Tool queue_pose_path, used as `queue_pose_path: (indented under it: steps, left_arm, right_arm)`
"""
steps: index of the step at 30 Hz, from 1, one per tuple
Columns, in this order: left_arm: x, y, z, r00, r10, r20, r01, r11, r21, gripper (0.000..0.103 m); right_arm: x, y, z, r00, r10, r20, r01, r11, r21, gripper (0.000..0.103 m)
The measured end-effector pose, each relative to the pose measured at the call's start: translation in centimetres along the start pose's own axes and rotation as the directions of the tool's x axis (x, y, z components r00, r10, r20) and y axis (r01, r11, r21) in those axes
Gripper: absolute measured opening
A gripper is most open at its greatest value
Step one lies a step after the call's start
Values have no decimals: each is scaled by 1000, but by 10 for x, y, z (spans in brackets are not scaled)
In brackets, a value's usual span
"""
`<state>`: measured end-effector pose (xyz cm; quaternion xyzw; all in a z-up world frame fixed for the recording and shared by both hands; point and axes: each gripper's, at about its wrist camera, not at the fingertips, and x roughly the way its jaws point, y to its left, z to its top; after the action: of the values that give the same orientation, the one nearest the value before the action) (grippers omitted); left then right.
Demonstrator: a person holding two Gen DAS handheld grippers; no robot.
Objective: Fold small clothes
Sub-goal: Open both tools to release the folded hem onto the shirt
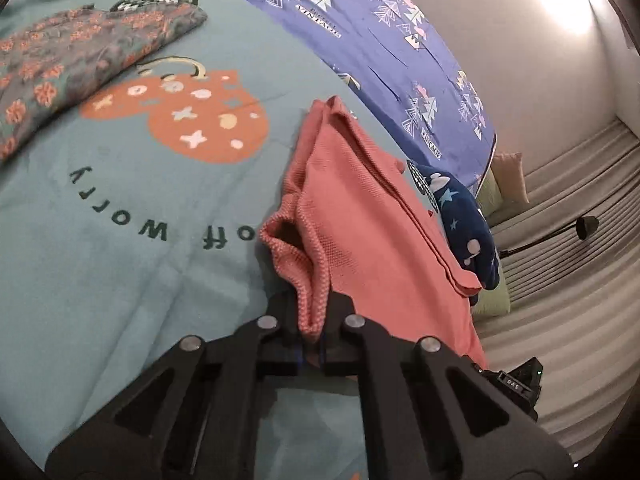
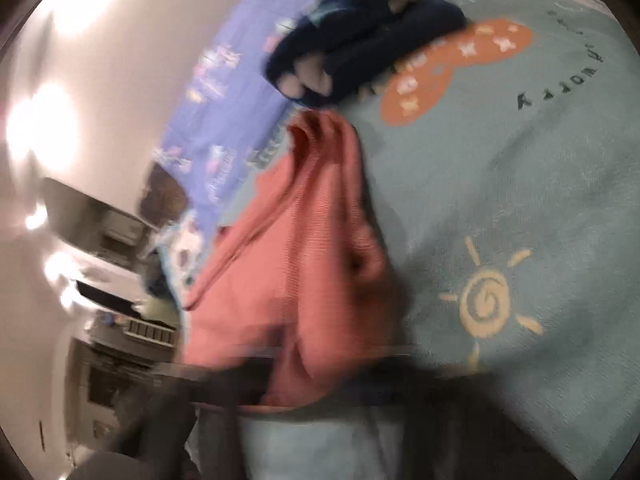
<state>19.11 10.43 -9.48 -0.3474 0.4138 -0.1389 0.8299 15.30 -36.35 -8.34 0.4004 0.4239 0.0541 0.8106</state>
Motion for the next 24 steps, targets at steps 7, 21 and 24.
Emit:
queue_pose_path:
  steps: [7, 21, 24]
  left_arm:
    - [-84, -47, -28, 997, -71, 23, 65, 977, 204, 6]
    - [-141, -7, -101, 957, 275, 95, -290, 870, 400, 17]
    - [-131, -21, -83, 948, 276, 157, -318, 818, 479, 46]
  right_arm:
    - [-57, 20, -30, 999, 45, 7, -45, 995, -95, 4]
    - [-112, 1, -121, 963, -252, -94, 198, 901, -387, 25]
    - [-118, 36, -106, 933, -340, 114, 348, 779, -522, 57]
